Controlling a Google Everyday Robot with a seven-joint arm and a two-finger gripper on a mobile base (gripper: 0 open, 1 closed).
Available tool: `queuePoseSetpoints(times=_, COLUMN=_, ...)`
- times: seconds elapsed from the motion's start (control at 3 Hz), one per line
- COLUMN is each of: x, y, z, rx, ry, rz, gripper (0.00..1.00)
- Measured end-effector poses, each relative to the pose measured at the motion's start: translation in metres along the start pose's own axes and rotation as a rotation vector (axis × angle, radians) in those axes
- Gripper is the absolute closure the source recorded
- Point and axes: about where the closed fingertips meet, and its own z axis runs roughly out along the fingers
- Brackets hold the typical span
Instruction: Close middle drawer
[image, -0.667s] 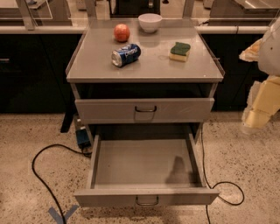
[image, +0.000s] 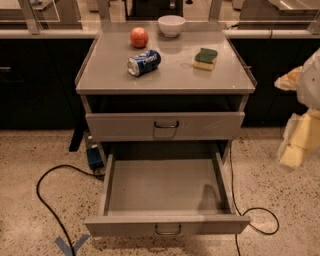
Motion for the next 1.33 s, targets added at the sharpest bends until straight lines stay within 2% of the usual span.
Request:
queuePoseSetpoints(times=0.33, x=0.018, y=0.035, z=0.038, rx=-0.042, ry=-0.066, rz=0.078, gripper=0.0)
queuePoseSetpoints(times=0.67, x=0.037, y=0.083, z=0.092, rx=-0.125, ry=-0.116, rz=0.136, gripper=0.0)
queuePoseSetpoints(times=1.0, x=0.058, y=0.14, z=0.158, rx=-0.27, ry=-0.16, rz=0.199, gripper=0.0)
queuePoseSetpoints(times=1.33, x=0.064, y=0.156, z=0.169, rx=-0.306, ry=-0.151, rz=0.21, gripper=0.0)
